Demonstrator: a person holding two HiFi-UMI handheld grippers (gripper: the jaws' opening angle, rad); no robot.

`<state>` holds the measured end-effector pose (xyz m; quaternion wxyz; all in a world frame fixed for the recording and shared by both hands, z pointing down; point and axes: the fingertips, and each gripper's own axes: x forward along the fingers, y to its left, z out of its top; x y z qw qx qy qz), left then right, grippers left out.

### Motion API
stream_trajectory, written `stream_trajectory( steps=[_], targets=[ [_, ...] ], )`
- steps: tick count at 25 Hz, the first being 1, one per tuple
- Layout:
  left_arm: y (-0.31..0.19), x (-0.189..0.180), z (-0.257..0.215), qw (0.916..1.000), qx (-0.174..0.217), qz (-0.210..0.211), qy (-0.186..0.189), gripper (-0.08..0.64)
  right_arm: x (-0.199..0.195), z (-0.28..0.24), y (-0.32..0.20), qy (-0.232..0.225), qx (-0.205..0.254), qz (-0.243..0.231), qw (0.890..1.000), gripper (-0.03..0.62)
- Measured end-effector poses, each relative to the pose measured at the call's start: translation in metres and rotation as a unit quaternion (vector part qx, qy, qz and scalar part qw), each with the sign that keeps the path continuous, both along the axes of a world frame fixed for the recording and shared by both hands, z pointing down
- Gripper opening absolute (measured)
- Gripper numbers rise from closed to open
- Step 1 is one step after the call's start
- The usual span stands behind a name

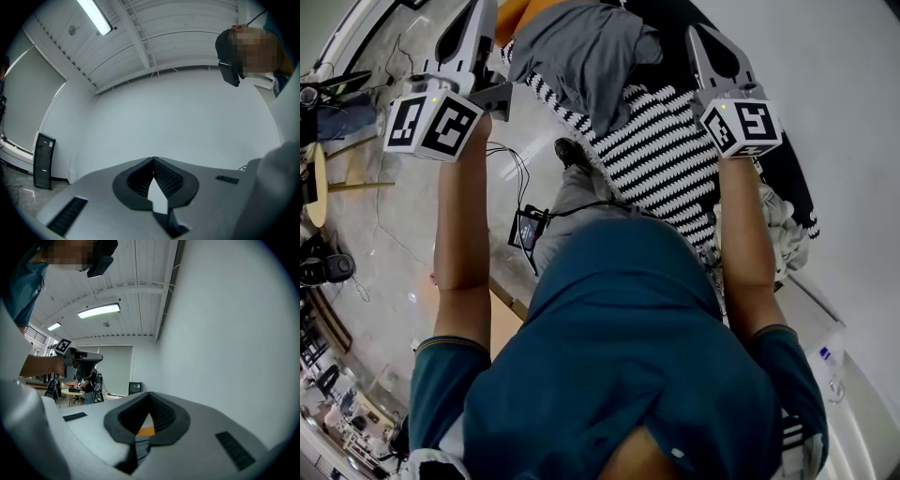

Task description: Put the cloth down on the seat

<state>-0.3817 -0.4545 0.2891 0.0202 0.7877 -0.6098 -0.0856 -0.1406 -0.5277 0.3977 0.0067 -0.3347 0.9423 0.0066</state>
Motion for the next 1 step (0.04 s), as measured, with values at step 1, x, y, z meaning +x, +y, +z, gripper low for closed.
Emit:
stream_trajectory(
  steps=[1],
  targets=[
    [0.0001, -0.0012, 0.0012, 1.0, -0.001, -0.001, 0.0, 0.005, -0.0003, 0.0005, -0.0006, 0.0, 0.0, 0.0, 1.0, 0.014]
  ],
)
